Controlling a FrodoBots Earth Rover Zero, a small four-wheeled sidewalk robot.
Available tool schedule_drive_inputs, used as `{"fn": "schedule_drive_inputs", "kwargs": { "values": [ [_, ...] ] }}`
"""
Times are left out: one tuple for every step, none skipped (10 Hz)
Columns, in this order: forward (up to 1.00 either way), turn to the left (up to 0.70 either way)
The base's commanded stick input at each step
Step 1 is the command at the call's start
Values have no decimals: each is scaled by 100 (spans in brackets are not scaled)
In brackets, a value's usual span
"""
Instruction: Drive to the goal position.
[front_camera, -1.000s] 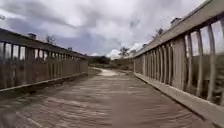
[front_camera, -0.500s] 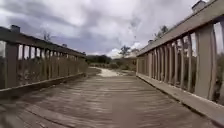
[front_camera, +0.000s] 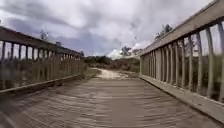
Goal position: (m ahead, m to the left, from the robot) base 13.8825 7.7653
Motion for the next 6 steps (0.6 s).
{"fn": "schedule_drive_inputs", "kwargs": {
  "values": [
    [85,0],
    [85,0],
    [85,0],
    [85,0],
    [85,0],
    [85,0]
  ]
}}
